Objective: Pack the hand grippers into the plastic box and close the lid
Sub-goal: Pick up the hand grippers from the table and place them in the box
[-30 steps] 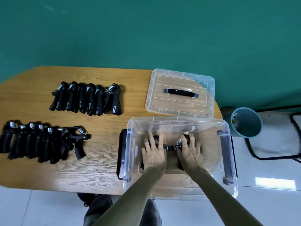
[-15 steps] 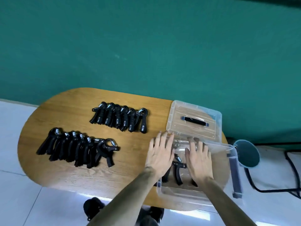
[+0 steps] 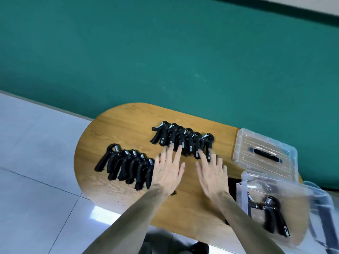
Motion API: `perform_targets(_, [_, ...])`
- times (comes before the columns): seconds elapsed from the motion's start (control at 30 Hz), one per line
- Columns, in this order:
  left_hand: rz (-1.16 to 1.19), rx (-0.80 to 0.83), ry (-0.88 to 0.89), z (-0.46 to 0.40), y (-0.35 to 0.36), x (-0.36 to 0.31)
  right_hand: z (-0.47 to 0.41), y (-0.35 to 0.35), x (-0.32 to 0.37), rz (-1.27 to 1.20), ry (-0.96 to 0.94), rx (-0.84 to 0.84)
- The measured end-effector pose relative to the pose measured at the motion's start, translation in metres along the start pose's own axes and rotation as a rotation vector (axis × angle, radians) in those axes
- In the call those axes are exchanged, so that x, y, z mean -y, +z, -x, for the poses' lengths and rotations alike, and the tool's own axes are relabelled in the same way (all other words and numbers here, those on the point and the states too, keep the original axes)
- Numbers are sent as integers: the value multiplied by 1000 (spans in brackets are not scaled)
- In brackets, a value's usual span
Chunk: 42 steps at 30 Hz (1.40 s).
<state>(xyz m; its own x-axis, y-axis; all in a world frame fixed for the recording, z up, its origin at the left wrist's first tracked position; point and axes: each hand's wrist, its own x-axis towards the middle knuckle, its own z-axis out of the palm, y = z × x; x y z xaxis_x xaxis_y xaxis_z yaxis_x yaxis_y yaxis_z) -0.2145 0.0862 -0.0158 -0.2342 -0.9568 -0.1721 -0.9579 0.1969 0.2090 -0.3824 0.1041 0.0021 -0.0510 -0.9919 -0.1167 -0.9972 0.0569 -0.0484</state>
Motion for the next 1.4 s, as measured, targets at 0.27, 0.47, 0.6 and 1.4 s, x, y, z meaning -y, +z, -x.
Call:
perform_targets(0.27, [0,66,-124,-1,5,100,-24,28,88,10,-31,86])
perform_targets(0.47, [39,149,-232,-10,25,159,-53,68,131,-13,-83,146])
perform_targets(0.6, [49,190,-275,-10,40,193,-70,87,155,-43,-99,192])
perform_targets(1.4, [157,200,-306,-46,106,302,-228,176,197,105,31,176])
